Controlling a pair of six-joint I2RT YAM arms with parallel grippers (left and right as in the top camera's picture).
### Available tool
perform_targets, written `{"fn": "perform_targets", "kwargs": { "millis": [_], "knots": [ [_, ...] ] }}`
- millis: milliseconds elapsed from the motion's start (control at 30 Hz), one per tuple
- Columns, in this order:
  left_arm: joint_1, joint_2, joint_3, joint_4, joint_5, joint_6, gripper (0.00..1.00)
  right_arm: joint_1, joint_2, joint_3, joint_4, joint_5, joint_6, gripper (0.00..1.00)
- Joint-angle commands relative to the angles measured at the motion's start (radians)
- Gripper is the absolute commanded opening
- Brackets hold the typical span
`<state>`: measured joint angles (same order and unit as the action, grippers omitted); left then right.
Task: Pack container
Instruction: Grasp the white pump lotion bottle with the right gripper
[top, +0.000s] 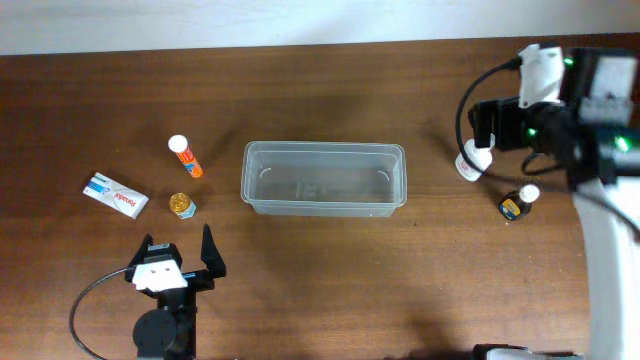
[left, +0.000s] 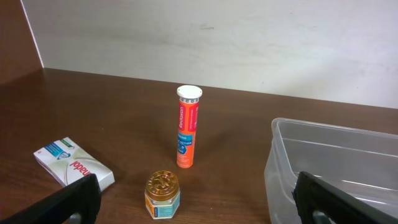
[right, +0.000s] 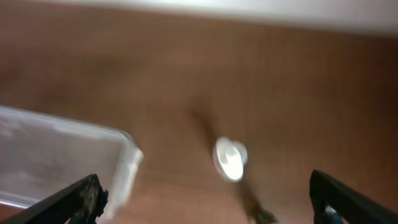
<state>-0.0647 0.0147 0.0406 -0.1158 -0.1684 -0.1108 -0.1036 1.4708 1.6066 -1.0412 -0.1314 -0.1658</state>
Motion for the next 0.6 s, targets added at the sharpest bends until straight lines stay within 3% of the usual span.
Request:
{"fn": "perform_targets", "kwargs": {
  "millis": [0,133,467,567],
  "knots": [
    [0.005,-0.009,-0.01,0.003,0.0,0.019,0.99,-0.031,0.112,0.013,-0.019,0.023,-0.011,0.98],
    [0.005,-0.009,-0.01,0.003,0.0,0.019,0.99,-0.046,0.228,0.013,-0.019,-0.057,-0.01,0.98],
    [0.005,-0.009,-0.01,0.003,0.0,0.019,0.99,-0.052,0.393,0.013,0.005,-0.032,-0.029,1.0],
    [0.005,-0.009,-0.01,0.003,0.0,0.019,0.99,-0.056,0.414,0.013,0.003,0.002,-0.029,0.96]
  ]
}}
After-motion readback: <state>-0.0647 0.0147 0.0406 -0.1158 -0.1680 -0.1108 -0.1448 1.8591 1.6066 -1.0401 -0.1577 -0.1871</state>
